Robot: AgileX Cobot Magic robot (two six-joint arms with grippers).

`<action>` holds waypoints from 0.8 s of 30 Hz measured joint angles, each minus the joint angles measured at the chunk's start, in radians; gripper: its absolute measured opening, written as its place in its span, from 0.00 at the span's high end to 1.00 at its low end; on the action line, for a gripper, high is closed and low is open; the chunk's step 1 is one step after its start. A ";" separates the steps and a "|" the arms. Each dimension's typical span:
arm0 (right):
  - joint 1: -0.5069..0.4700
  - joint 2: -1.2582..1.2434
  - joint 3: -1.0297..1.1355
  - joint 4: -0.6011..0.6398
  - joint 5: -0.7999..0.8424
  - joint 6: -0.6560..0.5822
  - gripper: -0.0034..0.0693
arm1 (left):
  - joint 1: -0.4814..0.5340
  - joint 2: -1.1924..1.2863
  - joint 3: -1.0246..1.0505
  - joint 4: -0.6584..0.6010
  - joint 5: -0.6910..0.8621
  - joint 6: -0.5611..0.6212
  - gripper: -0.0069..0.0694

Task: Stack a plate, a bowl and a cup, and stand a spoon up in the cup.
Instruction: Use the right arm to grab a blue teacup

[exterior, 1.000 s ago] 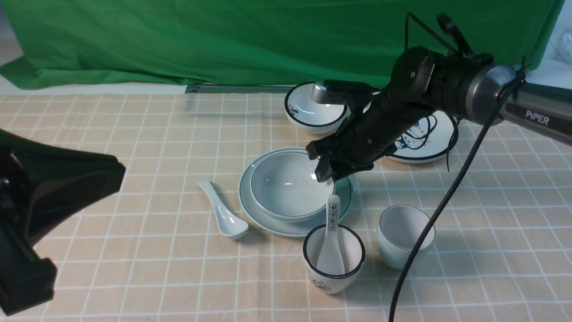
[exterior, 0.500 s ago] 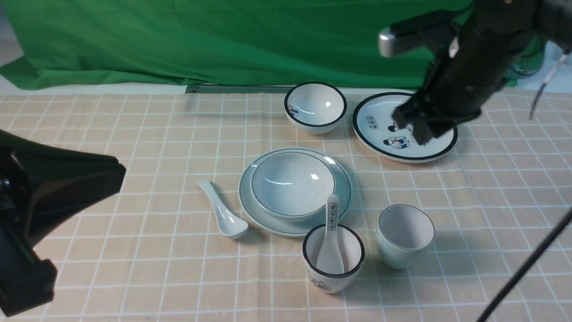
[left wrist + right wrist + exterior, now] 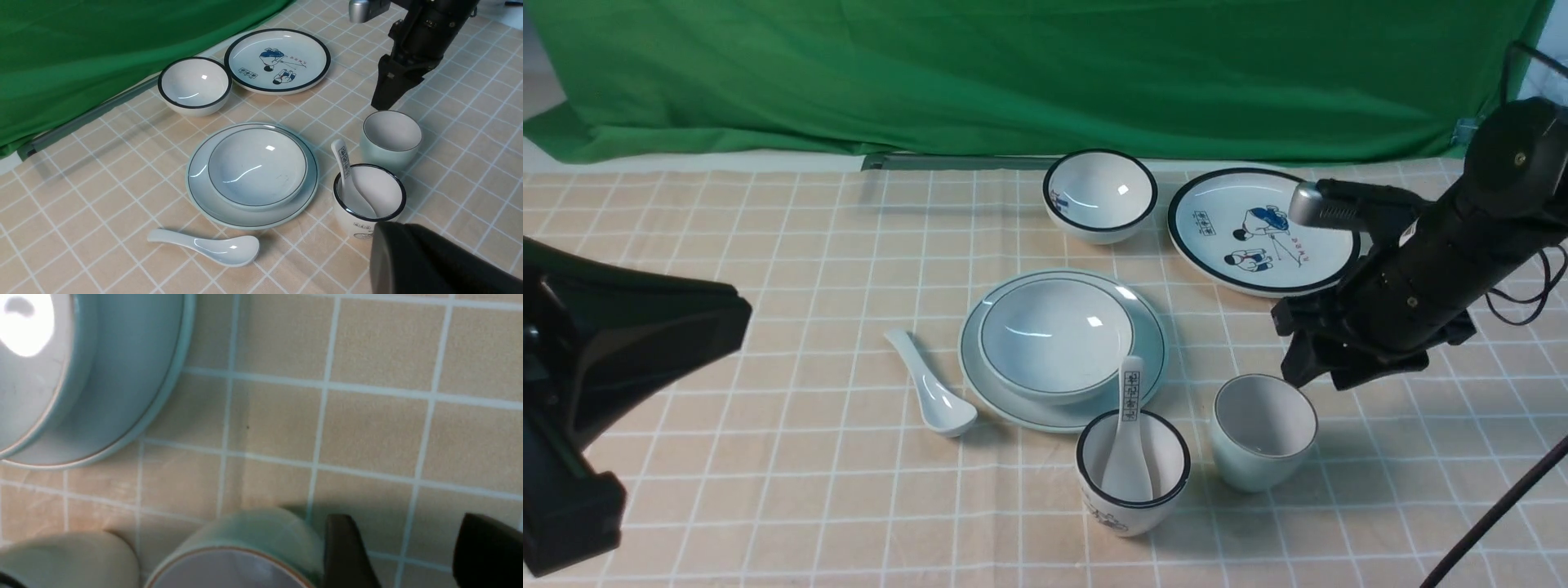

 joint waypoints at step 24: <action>0.054 -0.106 0.023 -0.019 0.063 -0.038 0.40 | 0.000 0.000 0.000 0.002 -0.007 0.000 0.90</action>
